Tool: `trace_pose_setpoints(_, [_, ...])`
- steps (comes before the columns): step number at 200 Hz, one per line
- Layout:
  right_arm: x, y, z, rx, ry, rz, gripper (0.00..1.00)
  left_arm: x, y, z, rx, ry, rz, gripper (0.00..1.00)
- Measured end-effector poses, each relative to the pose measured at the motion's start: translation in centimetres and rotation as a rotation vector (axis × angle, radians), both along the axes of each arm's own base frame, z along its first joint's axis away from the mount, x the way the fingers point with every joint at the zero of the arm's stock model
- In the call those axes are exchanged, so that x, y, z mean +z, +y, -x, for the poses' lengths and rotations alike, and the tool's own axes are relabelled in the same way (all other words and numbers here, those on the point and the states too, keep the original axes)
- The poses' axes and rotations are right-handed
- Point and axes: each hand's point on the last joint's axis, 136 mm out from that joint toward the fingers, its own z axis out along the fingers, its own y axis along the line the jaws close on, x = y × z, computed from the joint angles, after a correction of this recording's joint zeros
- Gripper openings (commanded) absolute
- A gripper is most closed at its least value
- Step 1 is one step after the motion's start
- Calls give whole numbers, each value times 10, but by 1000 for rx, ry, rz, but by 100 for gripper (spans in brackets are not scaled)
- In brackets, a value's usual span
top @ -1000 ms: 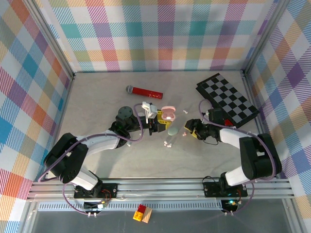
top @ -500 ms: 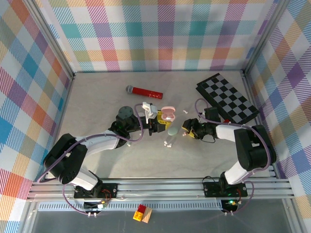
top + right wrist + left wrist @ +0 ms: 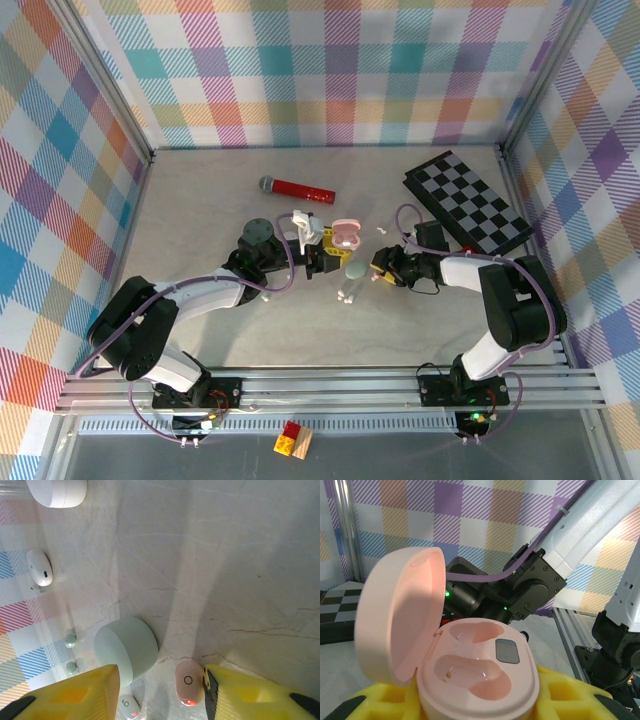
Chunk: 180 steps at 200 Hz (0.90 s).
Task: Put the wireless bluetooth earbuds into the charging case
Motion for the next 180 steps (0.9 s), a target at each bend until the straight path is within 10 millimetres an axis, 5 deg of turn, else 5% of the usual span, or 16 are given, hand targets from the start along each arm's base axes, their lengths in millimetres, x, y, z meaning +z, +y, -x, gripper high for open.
trace_pose_setpoints(180, [-10, 6, 7, 6, 57, 25, 36, 1, 5, 3, 11, -12, -5, 34])
